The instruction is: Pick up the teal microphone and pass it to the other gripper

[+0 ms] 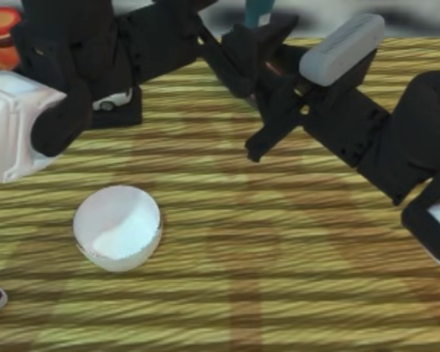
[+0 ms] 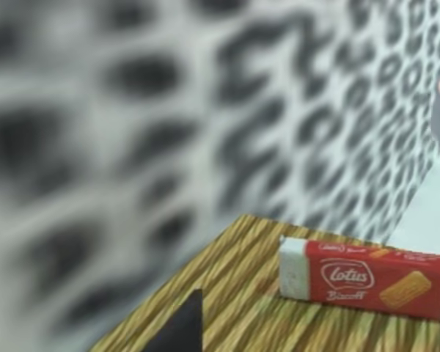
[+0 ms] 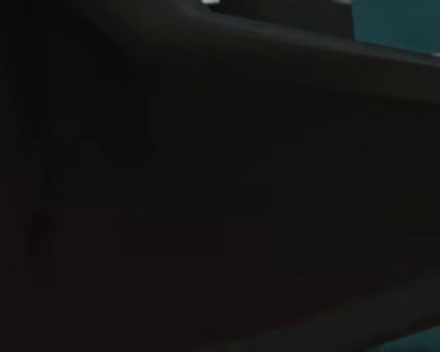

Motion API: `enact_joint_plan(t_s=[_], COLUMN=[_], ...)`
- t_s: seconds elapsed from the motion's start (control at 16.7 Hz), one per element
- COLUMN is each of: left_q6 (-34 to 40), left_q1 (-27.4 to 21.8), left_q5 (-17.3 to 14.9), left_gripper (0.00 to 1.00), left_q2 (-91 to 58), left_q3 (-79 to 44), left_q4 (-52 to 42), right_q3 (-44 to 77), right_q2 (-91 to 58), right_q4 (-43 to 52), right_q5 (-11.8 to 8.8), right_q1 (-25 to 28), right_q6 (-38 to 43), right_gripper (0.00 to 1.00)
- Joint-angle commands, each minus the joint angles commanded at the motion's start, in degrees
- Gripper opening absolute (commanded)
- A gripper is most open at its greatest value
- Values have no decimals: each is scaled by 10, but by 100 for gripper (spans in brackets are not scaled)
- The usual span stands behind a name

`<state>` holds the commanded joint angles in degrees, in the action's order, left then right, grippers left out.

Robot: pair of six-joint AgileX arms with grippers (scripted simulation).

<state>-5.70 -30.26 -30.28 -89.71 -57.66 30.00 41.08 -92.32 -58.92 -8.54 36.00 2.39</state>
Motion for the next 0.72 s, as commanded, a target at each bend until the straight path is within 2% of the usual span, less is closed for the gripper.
enact_joint_plan(t_s=[0.48,0.72], left_q6=[0,0], left_q1=[0,0], left_q5=[0,0], left_gripper=[2,0], left_q2=[0,0], left_q3=[0,0], left_q4=[0,0], right_q3=[0,0], right_q2=[0,0], right_q4=[0,0], right_q5=[0,0], right_q1=[0,0], right_q6=[0,0], right_gripper=[0,0])
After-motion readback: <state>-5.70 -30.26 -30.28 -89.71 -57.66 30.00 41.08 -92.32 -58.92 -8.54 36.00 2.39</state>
